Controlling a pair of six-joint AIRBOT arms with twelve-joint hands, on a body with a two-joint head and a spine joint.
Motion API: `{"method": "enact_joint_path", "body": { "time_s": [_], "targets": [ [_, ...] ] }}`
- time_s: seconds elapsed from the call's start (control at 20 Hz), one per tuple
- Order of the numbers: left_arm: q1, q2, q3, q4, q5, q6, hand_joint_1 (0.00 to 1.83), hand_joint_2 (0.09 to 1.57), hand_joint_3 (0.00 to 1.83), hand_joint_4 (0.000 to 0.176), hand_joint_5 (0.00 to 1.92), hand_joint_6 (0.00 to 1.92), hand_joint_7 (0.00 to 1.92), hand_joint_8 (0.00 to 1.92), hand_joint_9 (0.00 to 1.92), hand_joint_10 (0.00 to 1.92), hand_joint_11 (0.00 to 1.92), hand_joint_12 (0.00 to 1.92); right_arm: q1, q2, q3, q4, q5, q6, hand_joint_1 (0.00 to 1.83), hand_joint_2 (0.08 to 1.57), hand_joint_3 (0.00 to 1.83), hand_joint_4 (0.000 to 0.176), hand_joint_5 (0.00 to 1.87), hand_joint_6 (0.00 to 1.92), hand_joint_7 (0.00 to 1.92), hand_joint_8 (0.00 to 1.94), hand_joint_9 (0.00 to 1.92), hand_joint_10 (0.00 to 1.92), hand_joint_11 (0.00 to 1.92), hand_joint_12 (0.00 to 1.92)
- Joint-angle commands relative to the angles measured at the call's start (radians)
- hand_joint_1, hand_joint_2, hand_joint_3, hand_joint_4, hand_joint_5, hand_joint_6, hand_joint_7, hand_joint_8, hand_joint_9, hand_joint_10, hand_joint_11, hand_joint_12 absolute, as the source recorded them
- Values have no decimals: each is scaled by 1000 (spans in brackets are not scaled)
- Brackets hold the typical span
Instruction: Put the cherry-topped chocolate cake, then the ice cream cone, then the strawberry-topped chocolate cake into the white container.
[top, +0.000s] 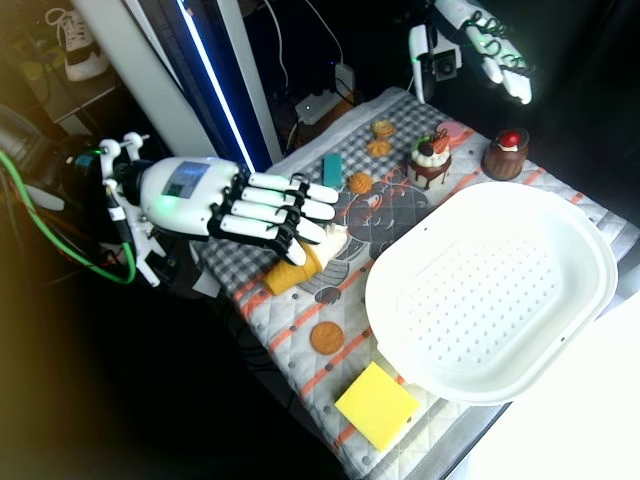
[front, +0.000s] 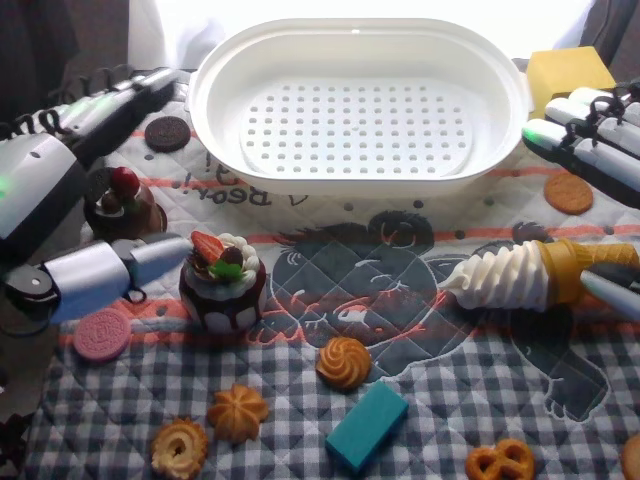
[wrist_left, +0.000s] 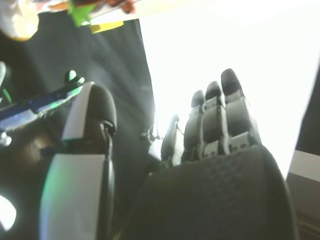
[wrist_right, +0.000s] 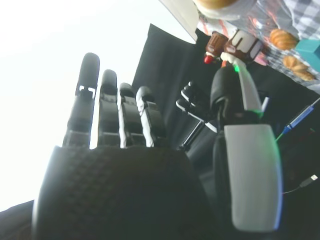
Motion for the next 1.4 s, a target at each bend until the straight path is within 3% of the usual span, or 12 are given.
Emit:
{"method": "enact_joint_path", "body": {
  "time_s": [0.0,0.1,0.2,0.25,0.45,0.5,0.65,0.8,0.9,1.05,1.25,1.35],
  "targets": [
    [-9,-2,7,17,-104,-1,777,1191,3,44,4,1,0,0,0,2,0,816,5,6,2,2,123,1,532,1330,18,0,0,0,2,0,11,8,0,842],
    [-4,-4,13,0,-97,0,801,1173,0,51,0,0,0,0,0,0,0,641,-2,6,2,6,123,3,523,1346,7,0,0,0,0,0,0,0,0,798],
    [-2,-8,21,-29,-83,22,848,1165,0,38,0,0,0,0,0,0,0,434,-7,6,2,10,123,6,534,1348,1,0,0,0,0,0,0,0,0,489],
    [-3,-17,24,-54,-75,65,871,1163,0,49,12,4,0,0,0,0,0,411,-9,6,2,13,123,9,531,1349,2,0,0,0,0,0,0,0,0,445],
    [-41,-82,60,-162,-20,241,935,1165,0,2,95,5,68,6,13,3,0,530,-14,1,4,15,123,14,607,1347,0,0,1,0,0,0,5,2,0,632],
    [-52,-95,74,-183,-2,258,970,1155,0,27,112,4,58,5,25,5,0,627,-15,1,4,15,124,16,588,1343,0,0,7,2,1,0,22,10,0,713],
    [-70,-135,130,-255,46,264,1030,1152,0,37,115,1,6,0,0,0,0,606,-15,1,4,15,125,18,563,1339,0,0,0,0,0,0,23,13,0,946],
    [-77,-152,163,-299,68,265,1059,1125,0,18,127,3,12,1,0,0,0,285,-16,1,4,15,125,20,548,1340,0,0,0,0,0,0,41,25,0,1123],
    [-81,-158,175,-315,72,265,1065,1120,0,31,134,3,14,1,0,0,0,273,-17,0,4,15,125,21,556,1338,0,0,0,0,0,0,40,26,0,1133],
    [-97,-179,207,-334,104,265,1089,1103,0,44,135,2,0,0,0,0,0,559,-20,-1,4,15,125,23,617,1328,0,0,0,0,4,0,38,31,0,1063],
    [-127,-216,257,-365,153,265,1097,1089,0,75,136,8,0,0,0,0,0,632,-21,-2,4,15,125,27,645,1325,0,0,1,0,14,3,51,43,0,1173],
    [-132,-231,282,-390,184,265,1166,1100,0,44,224,12,96,11,79,20,0,833,-21,-5,4,15,125,27,610,1327,1,0,0,0,9,0,45,43,0,1166]
  ]
}}
